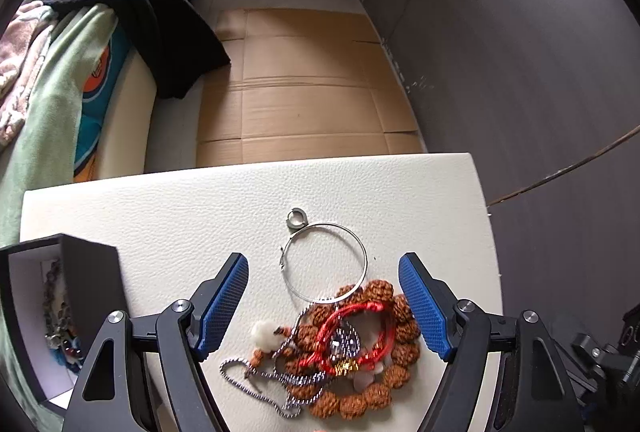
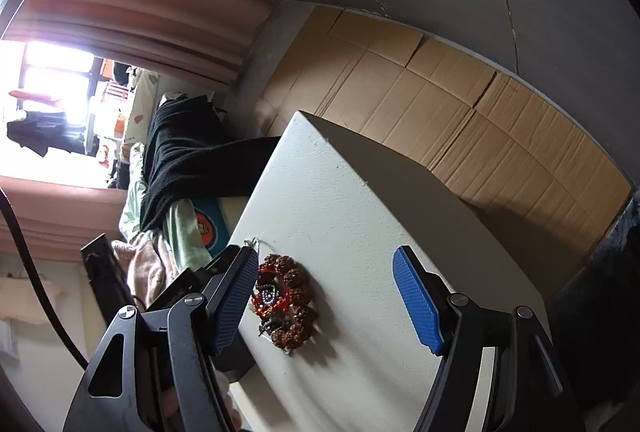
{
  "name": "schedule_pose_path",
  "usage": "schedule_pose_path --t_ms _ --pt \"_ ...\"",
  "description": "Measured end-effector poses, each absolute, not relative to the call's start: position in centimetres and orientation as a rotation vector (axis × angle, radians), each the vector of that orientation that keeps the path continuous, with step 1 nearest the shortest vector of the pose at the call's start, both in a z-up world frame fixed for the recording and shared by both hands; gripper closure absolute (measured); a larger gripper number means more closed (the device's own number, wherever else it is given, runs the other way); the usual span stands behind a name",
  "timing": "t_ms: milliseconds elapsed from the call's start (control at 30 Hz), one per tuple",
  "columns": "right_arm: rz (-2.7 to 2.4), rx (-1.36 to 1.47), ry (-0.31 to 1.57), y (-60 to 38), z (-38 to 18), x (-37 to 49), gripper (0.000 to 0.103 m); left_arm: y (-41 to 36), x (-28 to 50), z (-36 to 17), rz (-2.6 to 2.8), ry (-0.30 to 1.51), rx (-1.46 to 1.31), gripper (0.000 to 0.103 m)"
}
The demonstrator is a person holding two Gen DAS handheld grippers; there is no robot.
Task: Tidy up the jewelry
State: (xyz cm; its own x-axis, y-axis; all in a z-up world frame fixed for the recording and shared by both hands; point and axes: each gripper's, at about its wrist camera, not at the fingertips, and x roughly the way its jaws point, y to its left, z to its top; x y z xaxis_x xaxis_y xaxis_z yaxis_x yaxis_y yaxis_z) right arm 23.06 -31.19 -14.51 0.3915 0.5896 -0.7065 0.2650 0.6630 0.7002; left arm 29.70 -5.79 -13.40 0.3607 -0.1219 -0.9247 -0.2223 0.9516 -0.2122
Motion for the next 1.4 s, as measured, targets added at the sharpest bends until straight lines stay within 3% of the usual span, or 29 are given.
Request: schedule_pose_path --t_ms 367,467,533,1200,1400 --pt "0.267 0.892 1.213 -30.9 -14.8 23.4 0.032 -6.8 30.8 -15.4 0.14 1.253 -0.278 0.025" --pt "0.272 0.888 1.221 -30.6 -15.0 23.4 0.032 -7.0 30.8 -15.3 0.154 1.248 -0.264 0.034" --pt "0.277 0.882 1.232 -30.3 -15.1 23.5 0.032 -6.6 30.7 -15.0 0.151 1.24 -0.287 0.051" --pt "0.399 0.751 1.212 -24.4 -14.0 23.7 0.033 -0.8 21.2 -10.8 0.052 1.033 -0.536 0.051" --pt "0.489 0.754 1.175 -22.0 -13.7 23.7 0.045 2.1 19.4 -10.1 0.052 0.968 -0.588 0.051"
